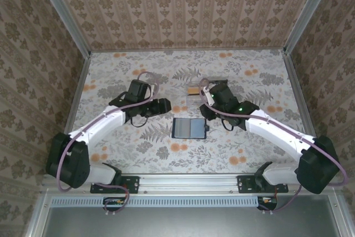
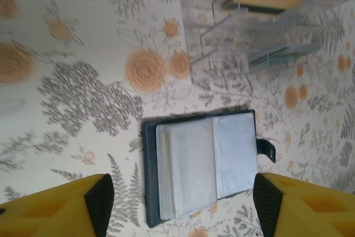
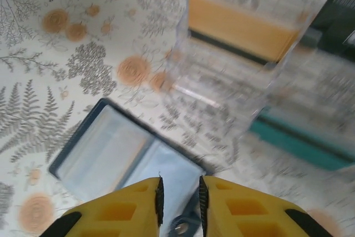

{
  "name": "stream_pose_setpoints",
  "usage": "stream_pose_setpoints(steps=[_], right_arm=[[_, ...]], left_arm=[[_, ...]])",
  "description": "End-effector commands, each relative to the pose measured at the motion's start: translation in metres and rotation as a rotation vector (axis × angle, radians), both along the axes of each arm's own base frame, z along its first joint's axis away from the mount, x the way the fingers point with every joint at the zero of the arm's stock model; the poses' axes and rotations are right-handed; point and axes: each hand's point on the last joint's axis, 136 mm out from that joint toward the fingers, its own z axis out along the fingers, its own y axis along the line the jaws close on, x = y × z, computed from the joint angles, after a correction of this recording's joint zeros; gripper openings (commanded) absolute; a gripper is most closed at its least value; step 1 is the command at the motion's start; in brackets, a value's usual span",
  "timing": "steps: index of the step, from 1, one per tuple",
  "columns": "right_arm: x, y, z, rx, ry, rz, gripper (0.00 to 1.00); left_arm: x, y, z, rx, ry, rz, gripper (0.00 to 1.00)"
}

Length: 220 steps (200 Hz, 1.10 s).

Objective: Take the credit cards out of the card holder

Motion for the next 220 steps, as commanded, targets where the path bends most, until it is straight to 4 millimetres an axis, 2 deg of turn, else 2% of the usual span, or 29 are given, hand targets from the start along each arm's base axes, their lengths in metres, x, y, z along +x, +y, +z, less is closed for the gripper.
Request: stream_pose_setpoints(steps=[1,21,24,32,73,155,183,220], right_arm=[[-0.017,-0.005,-0.040,0.024,0.176,-0.167,0.28],[-0.026,-0.003,-0.059,0.034,0.239,-0.206,0.26],[-0.028,-0.003,-0.069,0.017,0.263,-0.213,0.26],[-0.031,-0.005,-0.078,0.006,0.290,-0.230,0.26],[-0.040,-0.009,-0.108,-0.010,0.358,-0.275,0.26],[-0.045,-0.015,-0.137,-0.085,0.415,-0.284,0.25],[-0.046,-0.014,-0.140,-0.096,0.424,-0.283,0.24],[-0.048,-0.014,-0.143,-0.099,0.429,-0.288,0.22]], left_arm=[[-0.008,-0.009,-0.011,0.017,0.051,0.000,0.67],[-0.014,-0.020,-0.022,0.025,0.085,-0.030,0.64],[-0.015,-0.022,-0.024,0.024,0.092,-0.032,0.63],[-0.016,-0.025,-0.028,0.021,0.106,-0.038,0.62],[-0.021,-0.036,-0.041,0.023,0.147,-0.077,0.60],[-0.033,-0.052,-0.064,0.013,0.198,-0.142,0.56],[-0.036,-0.057,-0.070,0.008,0.213,-0.163,0.55],[-0.038,-0.064,-0.075,0.000,0.227,-0.192,0.48]])
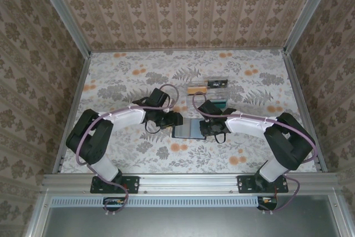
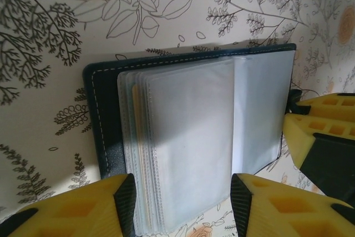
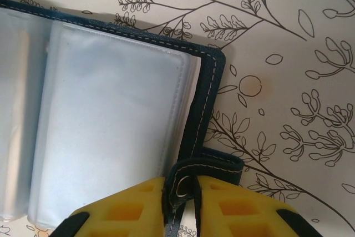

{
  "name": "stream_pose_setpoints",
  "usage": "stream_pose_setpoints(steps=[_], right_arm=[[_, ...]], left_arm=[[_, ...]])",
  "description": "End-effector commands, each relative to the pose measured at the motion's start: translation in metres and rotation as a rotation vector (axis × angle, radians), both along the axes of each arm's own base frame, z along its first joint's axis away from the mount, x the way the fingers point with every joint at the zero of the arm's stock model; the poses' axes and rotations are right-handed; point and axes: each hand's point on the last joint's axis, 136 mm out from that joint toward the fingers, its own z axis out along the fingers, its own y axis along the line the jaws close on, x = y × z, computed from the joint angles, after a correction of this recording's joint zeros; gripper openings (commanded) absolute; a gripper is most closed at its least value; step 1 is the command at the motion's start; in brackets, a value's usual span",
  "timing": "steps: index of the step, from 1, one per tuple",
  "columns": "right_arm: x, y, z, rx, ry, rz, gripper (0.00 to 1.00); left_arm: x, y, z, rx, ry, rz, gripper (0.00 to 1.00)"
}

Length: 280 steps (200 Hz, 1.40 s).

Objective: Take the credit cards out of the card holder

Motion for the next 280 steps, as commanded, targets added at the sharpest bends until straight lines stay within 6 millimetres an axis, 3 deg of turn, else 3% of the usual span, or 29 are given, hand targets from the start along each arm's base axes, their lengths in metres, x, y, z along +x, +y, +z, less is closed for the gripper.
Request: stream_pose_setpoints(steps=[1,106,196,235,280], right_arm=[[-0.007,-0.006,-0.010,-0.036,0.030,-0.015,0.22],[-0.010,-0.006,-0.017,-0.042,0.048,-0.018,0.20],[-0.009,-0.005,-0.018,-0.039,0.047,-0.027,0.21],[-0.003,-0.007,-0.003,-0.006,0.001,-0.058,0.25],[0.004,-0.021,0.025,0.035,-0.066,-0.129,0.31]], left_arm=[[0.000,-0.012,0.004,-0.036,0.002,-0.033,0.48],[-0.002,-0.024,-0.003,-0.049,0.031,-0.075,0.47],[-0.004,-0.055,0.028,-0.164,-0.006,-0.173,0.53],[-0.008,-0.063,0.029,-0.178,0.018,-0.201,0.54],[-0.007,-0.048,0.019,-0.109,0.017,-0.166,0.54]])
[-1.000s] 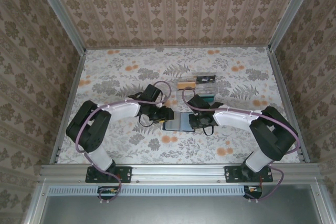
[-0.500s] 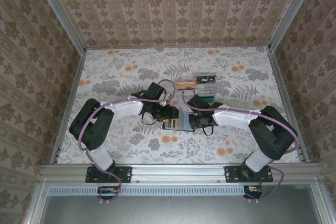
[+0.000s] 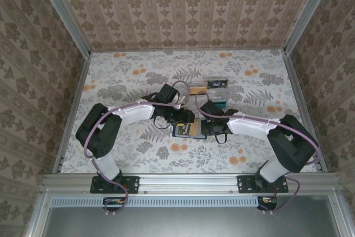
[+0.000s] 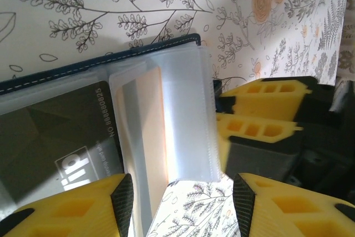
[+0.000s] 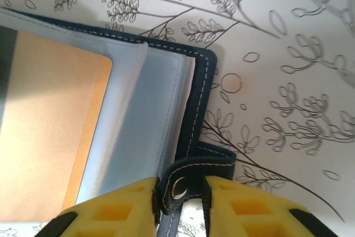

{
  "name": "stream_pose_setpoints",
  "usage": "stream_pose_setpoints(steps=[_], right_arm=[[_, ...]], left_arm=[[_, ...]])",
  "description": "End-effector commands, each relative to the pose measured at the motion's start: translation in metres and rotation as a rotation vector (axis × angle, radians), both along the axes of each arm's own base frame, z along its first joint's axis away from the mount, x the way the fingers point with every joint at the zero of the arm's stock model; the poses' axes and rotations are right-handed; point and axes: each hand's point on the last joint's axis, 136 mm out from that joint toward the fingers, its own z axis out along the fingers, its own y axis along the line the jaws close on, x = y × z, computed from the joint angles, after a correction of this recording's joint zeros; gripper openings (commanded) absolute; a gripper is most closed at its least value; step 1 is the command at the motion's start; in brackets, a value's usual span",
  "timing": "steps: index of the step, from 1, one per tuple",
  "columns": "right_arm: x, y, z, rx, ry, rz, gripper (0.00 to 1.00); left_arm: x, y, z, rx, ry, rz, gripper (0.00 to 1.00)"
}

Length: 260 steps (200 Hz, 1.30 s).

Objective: Take the credit cards out of the card holder

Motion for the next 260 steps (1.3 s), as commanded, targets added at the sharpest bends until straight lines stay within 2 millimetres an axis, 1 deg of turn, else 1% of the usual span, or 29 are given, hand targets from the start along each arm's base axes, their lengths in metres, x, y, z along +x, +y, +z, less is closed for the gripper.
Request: stream_pose_setpoints(steps=[1,13,26,37,53,77,98,110,120,123,138,141,153,183,239,245,249,260], right_arm=[[0.002,-0.014,0.015,0.011,-0.036,-0.062,0.31],[0.004,-0.013,0.023,0.041,-0.052,-0.068,0.31],[0.006,-0.007,0.032,0.084,-0.066,-0.061,0.32],[0.008,0.004,0.038,0.140,-0.067,-0.044,0.32],[0.010,0.023,0.042,0.232,-0.047,-0.022,0.32],[0.012,0.044,0.036,0.327,0.002,-0.024,0.29],[0.013,0.057,0.031,0.391,0.030,-0.027,0.28],[0.014,0.062,0.029,0.412,0.045,-0.027,0.27],[0.014,0.065,0.026,0.428,0.057,-0.029,0.26],[0.014,0.067,0.025,0.435,0.060,-0.028,0.25],[0.014,0.072,0.020,0.460,0.080,-0.033,0.24],[0.014,0.073,0.019,0.464,0.084,-0.032,0.24],[0.014,0.075,0.014,0.478,0.104,-0.043,0.23],[0.014,0.076,0.001,0.491,0.137,-0.069,0.21],[0.014,0.071,-0.009,0.493,0.163,-0.100,0.21],[0.014,0.071,-0.010,0.495,0.167,-0.101,0.21],[0.014,0.070,-0.011,0.495,0.170,-0.103,0.21],[0.014,0.070,-0.012,0.502,0.175,-0.105,0.19]], left_arm=[[-0.001,0.008,-0.006,0.039,-0.008,-0.005,0.54],[-0.001,0.016,-0.007,0.059,-0.014,0.009,0.54],[0.000,0.024,-0.008,0.076,-0.026,0.025,0.54],[0.000,0.030,-0.010,0.086,-0.026,0.039,0.53],[0.001,0.038,-0.014,0.103,-0.024,0.053,0.52],[0.003,0.044,-0.019,0.124,-0.031,0.060,0.44],[0.004,0.047,-0.025,0.139,-0.027,0.062,0.42],[0.004,0.048,-0.030,0.142,-0.024,0.066,0.33],[0.005,0.049,-0.033,0.144,-0.020,0.069,0.30],[0.005,0.049,-0.034,0.143,-0.019,0.068,0.27],[0.004,0.049,-0.038,0.146,-0.009,0.066,0.25],[0.003,0.049,-0.039,0.147,-0.006,0.065,0.23],[0.003,0.050,-0.042,0.153,0.000,0.065,0.19],[-0.001,0.056,-0.049,0.178,0.013,0.073,0.18],[-0.004,0.060,-0.058,0.204,0.033,0.074,0.17],[-0.004,0.061,-0.058,0.207,0.035,0.075,0.16],[-0.004,0.061,-0.059,0.208,0.035,0.074,0.13],[-0.005,0.061,-0.060,0.214,0.039,0.075,0.12]])
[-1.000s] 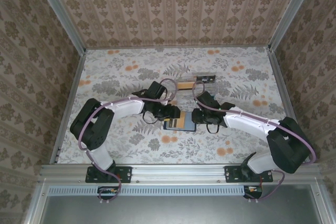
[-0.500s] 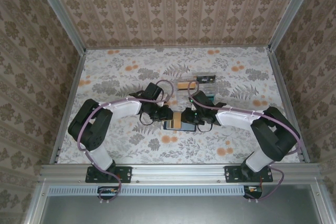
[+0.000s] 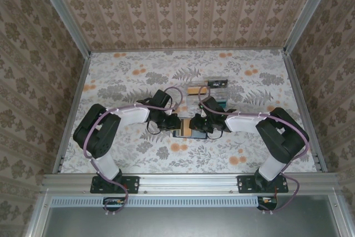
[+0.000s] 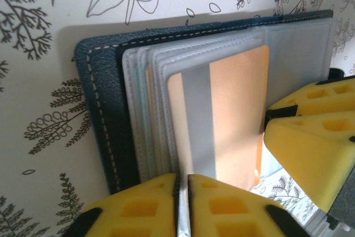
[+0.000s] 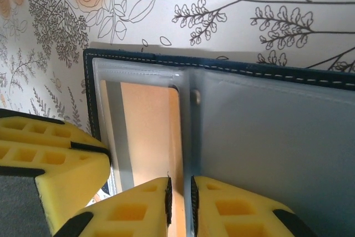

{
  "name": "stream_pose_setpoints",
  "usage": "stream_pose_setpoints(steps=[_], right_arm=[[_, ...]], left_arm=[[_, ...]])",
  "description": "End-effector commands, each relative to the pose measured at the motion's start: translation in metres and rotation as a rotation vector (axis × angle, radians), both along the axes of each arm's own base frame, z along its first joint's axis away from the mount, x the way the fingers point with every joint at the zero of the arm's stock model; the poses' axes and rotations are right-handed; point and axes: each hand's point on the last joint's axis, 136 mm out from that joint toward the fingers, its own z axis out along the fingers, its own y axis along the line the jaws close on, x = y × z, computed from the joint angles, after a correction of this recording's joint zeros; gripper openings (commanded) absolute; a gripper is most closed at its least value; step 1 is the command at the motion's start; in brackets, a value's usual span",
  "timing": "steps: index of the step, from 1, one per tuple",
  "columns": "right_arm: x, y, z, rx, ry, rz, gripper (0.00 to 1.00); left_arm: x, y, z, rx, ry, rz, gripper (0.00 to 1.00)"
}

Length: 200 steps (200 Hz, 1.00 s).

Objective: Take the credit cards out of the card holder

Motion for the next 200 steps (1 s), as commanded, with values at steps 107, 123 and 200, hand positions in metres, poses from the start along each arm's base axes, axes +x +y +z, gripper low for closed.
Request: stream_pose_setpoints(steps=[107,123,200], right_arm=[[-0.001,-0.018,-0.005,0.036,0.046,-0.043,0.00],[-0.001,-0.024,-0.002,0.036,0.043,-0.049,0.00],[0.000,-0.013,-0.005,0.111,0.059,-0.025,0.25]], left_arm=[[-0.004,0.026,-0.028,0.145,0.061,0.033,0.00],[-0.004,0.029,-0.030,0.153,0.067,0.039,0.00],[-0.003,0.027,-0.030,0.151,0.072,0.033,0.00]])
